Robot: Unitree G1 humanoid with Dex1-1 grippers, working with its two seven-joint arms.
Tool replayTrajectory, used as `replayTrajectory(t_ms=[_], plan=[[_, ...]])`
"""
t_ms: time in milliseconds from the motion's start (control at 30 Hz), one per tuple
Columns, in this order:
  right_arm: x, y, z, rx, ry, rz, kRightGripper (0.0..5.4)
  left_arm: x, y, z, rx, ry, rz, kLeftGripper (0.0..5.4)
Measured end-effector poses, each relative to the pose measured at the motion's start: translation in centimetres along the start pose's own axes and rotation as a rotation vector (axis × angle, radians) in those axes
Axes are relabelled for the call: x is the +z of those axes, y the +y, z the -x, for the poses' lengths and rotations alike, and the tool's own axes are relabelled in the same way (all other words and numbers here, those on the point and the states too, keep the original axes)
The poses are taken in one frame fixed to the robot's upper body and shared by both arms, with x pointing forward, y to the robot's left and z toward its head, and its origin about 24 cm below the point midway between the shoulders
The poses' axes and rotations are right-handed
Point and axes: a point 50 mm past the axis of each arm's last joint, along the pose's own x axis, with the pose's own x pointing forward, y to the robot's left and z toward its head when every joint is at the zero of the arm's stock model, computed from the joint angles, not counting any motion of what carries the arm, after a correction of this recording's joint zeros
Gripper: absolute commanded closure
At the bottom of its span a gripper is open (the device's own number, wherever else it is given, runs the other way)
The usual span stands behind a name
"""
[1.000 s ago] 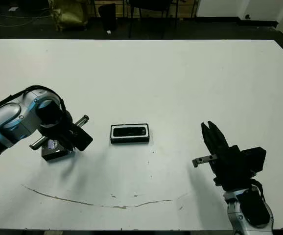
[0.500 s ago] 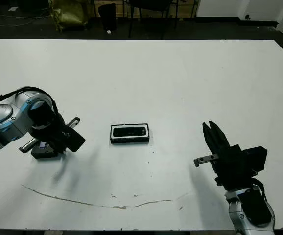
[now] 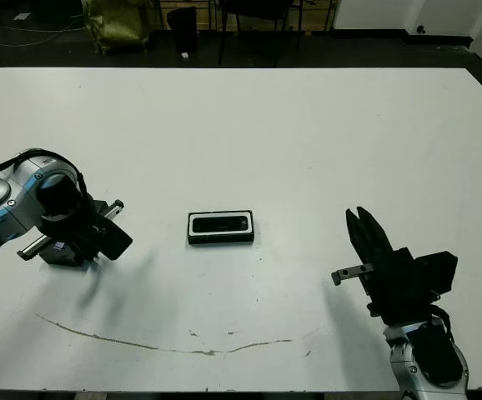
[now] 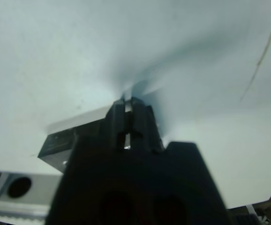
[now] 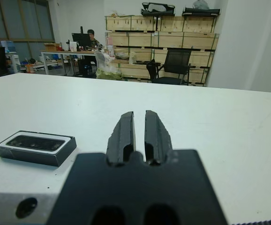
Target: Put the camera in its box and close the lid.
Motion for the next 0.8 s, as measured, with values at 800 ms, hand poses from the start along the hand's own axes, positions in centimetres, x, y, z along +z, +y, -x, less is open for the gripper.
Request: replayTrajectory(t_ms=[800], plan=[[-0.5,-0.1,-0.1,0.02,0.009,-0.011,5.39,2.6,-1.2,4.3,0.174,-0.372,0.079,5.4]])
